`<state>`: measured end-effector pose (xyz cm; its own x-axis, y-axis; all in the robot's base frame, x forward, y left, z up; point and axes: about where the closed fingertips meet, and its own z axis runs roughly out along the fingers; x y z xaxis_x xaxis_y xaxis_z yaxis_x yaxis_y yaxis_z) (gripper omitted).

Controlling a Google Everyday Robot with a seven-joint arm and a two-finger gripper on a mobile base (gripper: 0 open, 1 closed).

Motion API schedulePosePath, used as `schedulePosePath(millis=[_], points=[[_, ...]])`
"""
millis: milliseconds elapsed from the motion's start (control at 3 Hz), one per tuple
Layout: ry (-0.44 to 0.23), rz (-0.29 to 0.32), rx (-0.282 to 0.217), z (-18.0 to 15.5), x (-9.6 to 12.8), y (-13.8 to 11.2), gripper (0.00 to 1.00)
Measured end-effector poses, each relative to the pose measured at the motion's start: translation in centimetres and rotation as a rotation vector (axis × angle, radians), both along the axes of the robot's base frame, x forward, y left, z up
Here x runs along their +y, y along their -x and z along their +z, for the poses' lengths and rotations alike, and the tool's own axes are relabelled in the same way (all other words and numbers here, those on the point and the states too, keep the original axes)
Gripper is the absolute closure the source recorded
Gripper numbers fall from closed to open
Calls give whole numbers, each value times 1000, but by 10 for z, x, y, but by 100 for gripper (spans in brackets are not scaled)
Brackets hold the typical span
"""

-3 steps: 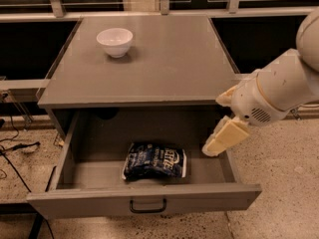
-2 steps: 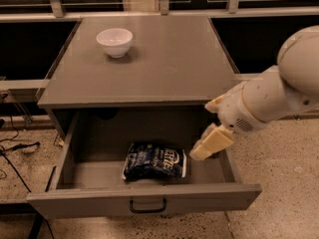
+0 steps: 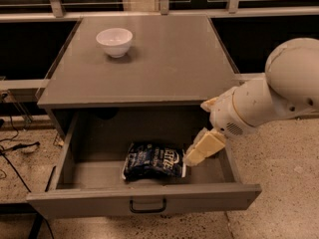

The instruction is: Pick blue chip bag from top drawer and place on counter

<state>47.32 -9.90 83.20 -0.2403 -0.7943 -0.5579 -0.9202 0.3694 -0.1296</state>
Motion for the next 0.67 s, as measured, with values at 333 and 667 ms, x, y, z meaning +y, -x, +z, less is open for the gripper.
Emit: schedulePosePath(millis=[333,667], points=[[0,0,0,0,0,0,20],[-38,5,-8,-17,17,1,18]])
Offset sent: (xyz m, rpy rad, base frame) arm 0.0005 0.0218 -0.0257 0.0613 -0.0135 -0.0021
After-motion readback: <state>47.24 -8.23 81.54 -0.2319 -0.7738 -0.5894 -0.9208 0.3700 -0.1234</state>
